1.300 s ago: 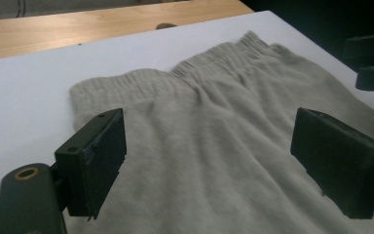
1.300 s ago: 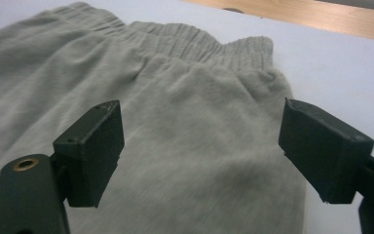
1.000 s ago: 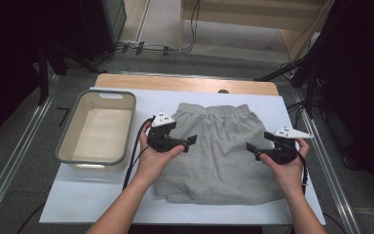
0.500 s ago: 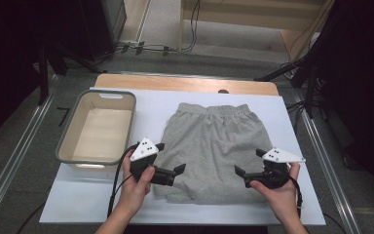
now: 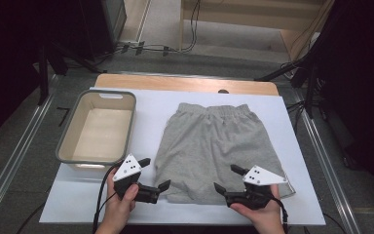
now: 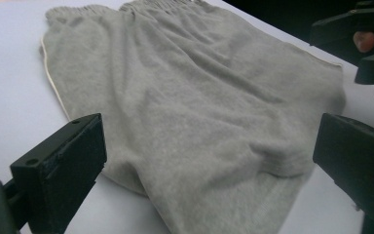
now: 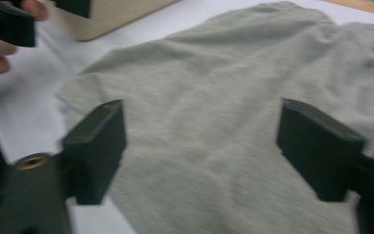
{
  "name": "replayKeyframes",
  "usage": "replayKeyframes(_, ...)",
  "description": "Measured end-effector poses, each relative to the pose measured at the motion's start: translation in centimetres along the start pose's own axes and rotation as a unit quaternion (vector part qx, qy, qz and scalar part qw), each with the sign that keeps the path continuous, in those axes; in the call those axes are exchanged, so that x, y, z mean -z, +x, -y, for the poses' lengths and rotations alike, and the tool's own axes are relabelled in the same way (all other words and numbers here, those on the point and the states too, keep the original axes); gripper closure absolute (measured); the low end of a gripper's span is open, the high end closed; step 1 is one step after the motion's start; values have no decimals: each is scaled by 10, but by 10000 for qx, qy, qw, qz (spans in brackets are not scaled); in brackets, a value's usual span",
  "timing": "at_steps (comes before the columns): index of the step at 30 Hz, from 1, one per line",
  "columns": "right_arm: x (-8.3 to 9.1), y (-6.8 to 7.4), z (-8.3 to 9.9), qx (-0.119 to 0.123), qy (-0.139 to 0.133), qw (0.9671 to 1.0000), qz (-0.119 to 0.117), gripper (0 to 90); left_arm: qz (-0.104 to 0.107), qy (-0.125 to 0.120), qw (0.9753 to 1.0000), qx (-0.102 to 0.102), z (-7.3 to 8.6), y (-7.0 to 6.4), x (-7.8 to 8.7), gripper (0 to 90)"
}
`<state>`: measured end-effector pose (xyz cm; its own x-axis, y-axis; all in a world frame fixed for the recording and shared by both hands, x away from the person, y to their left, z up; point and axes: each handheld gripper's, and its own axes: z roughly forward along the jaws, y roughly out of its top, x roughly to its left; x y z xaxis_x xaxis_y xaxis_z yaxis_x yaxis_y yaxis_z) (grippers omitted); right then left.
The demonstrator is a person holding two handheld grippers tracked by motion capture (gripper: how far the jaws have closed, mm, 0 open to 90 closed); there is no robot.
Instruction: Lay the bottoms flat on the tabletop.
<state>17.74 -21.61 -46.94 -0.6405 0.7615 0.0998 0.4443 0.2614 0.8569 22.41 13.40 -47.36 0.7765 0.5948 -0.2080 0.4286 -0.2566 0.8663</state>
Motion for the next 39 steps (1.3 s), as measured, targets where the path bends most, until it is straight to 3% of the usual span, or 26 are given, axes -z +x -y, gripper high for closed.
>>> replayKeyframes(4, -12, 20, -1, 153, 46, 9993, -325, 435, 80, 87, 9999, 67, 10, -1, 6, 0)
replayKeyframes(8, -29, 40, -1, 410, 173, 9972, -608, 535, 124, 240, 9996, 95, 18, -1, 7, 0)
replayKeyframes(12, -44, 51, 2, 513, 324, 9969, -505, 566, 157, 391, 9989, 220, 24, 1, 8, 0)
replayKeyframes(15, -53, 50, 4, 424, 511, 9969, -433, 554, 204, 499, 9981, 284, 29, 2, 9, 0)
replayKeyframes(17, -57, 50, 6, 553, 648, 9959, -295, 572, 217, 533, 9979, 306, 31, 4, 10, 0)
replayKeyframes(21, -63, 44, 10, 626, 945, 9931, -297, 746, 195, 588, 9976, 320, 32, 5, 8, 0)
replayKeyframes(23, -64, 40, 11, 606, 970, 9931, -262, 839, 199, 646, 9973, 293, 33, 4, 6, 0)
replayKeyframes(26, -61, 31, 11, 513, 950, 9939, -247, 856, 221, 676, 9970, 296, 33, 3, 4, 0)
replayKeyframes(31, -51, 12, 8, 132, 764, 9969, -126, 857, 117, 753, 9968, 253, 33, -2, -1, 0)
replayKeyframes(33, -47, 4, 8, -19, 683, 9976, -68, 857, -19, 808, 9964, 236, 33, -5, -4, 50)
replayKeyframes(36, -42, -5, 9, -130, 627, 9979, -19, 857, 50, 828, 9963, 203, 33, -10, -9, 71)
replayKeyframes(39, -41, -9, 10, -189, 627, 9979, 17, 857, -100, 943, 9955, 82, 33, -19, -16, 163)
